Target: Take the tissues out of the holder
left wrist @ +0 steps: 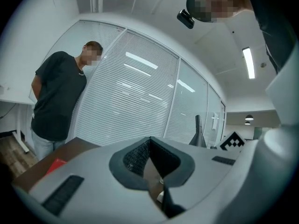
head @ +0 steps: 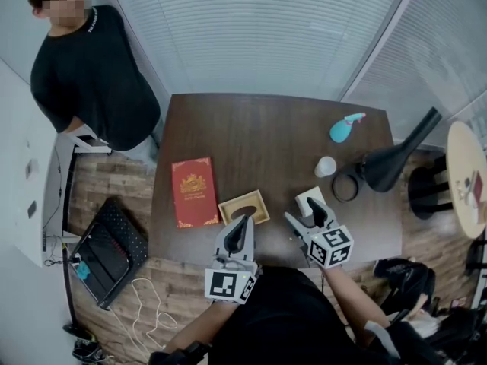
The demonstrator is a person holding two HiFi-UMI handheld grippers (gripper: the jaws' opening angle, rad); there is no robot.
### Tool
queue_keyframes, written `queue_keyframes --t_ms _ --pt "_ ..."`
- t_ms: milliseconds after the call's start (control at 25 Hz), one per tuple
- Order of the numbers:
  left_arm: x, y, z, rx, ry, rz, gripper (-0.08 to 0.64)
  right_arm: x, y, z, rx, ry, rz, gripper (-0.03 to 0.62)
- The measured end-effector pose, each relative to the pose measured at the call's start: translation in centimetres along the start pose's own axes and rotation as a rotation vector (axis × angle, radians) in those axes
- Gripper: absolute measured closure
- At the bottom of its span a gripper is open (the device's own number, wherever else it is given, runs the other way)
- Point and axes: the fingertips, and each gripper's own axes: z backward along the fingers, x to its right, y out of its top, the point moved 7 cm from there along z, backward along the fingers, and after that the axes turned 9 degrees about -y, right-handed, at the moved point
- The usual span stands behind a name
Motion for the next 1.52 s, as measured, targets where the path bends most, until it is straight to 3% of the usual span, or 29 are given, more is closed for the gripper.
queue_keyframes --t_ms 200,400,640,840,1000,1200,1520 --pt "-0.2 1.6 1.5 0.022 -0.021 -0.019 0.561 -3.1 2.8 2.3 0.099 0.057 0.002 0.241" --pt "-0.6 3.0 2.8 0.033 -0.06 -0.074 0.561 -5.1 5.7 4.4 0.215 0.002 0.057 0.242" --pt "-2.0 4.1 4.0 0.091 -0.05 -0.092 0.561 -8.0 7.9 4.8 0.346 -0.03 0.045 0.35" --pt "-3.2 4.9 5.7 0.108 -0.017 -0.076 0.561 -11.8 8.5 4.3 0.387 -0.027 0.072 0.354" --pt "-3.8 5.5 6.4 0.122 -0.006 -0.082 0.561 -13.7 8.9 3.8 0.408 -0.009 0.087 0.409" --pt "-4.5 6.1 7.1 0.135 0.03 -0.106 0.561 -15.3 8.9 4.0 0.447 -0.034 0.096 0.564" --pt "-3.8 6.1 6.9 0.14 -0.005 -0.142 0.561 -16.6 9.5 4.4 0.49 -0.014 0.123 0.581"
